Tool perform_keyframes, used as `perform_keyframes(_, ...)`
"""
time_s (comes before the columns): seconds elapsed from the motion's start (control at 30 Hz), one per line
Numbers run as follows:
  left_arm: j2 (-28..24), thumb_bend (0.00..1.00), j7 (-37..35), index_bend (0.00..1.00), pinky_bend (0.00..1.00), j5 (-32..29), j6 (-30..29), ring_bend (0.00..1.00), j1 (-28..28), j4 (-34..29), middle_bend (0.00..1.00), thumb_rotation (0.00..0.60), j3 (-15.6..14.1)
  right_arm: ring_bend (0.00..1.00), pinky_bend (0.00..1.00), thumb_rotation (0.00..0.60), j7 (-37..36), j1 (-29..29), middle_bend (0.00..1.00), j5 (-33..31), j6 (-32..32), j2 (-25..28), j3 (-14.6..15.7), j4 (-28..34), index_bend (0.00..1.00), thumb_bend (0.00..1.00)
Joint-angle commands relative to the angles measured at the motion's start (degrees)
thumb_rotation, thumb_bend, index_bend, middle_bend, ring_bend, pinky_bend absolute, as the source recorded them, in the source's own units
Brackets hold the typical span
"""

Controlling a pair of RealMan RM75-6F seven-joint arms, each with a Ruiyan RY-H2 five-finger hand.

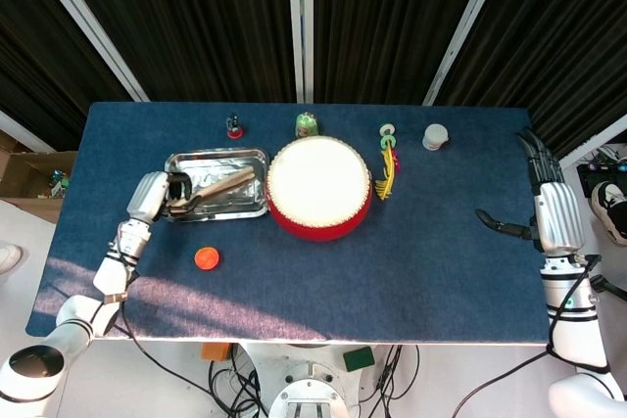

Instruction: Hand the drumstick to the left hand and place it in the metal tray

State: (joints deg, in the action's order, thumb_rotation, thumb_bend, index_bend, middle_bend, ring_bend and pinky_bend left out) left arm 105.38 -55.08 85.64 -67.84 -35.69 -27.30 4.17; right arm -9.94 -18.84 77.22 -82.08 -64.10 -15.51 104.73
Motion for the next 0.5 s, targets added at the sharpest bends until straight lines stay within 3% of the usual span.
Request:
perform_keyframes(0.03,0.40,0.48,-0.09,0.73,0.65,0.30,0.35,0.67,-0.35,0.58,0.73,0.600,-0.18,0.00,0.09,0.600,-0.06,0.29,0.01,0.04,-0.23,-0.03,0.05,0.09,0.00,0.05)
perform_keyframes(0.13,0.91,0.47,0.24,0.72,0.61,0.37,1.09,0.61,-0.50,1.62,0.69,0.600,-0.37,0.00,0.09,0.600,-0.27,0.64,0.01,-0.05,-0.35,0.11,0.04,0.21,0.00,0.05)
perform_keyframes(0.27,1.73,0.46,0.90,0.67,0.49,0.43,2.41,0.44,-0.52,3.44,0.57,0.600,-0.75,0.00,0.09,0.600,-0.67,0.96,0.02,0.00,-0.42,0.22,-0.01,0.33,0.00,0.05)
perform_keyframes(0.37,2.16,0.43,2.47,0.62,0.39,0.82,3.91,0.33,-0.48,5.22,0.45,0.600,-1.54,0.00,0.09,0.600,-0.73,1.10,0.02,0.10,-0.30,0.30,0.03,0.38,0.00,0.05)
perform_keyframes(0.5,2.68,0.37,4.04,0.47,0.31,0.33,4.74,0.23,-0.07,6.62,0.30,0.600,-1.39,0.00,0.09,0.600,-0.79,1.36,0.02,0.26,-0.37,0.47,0.05,0.53,0.00,0.05)
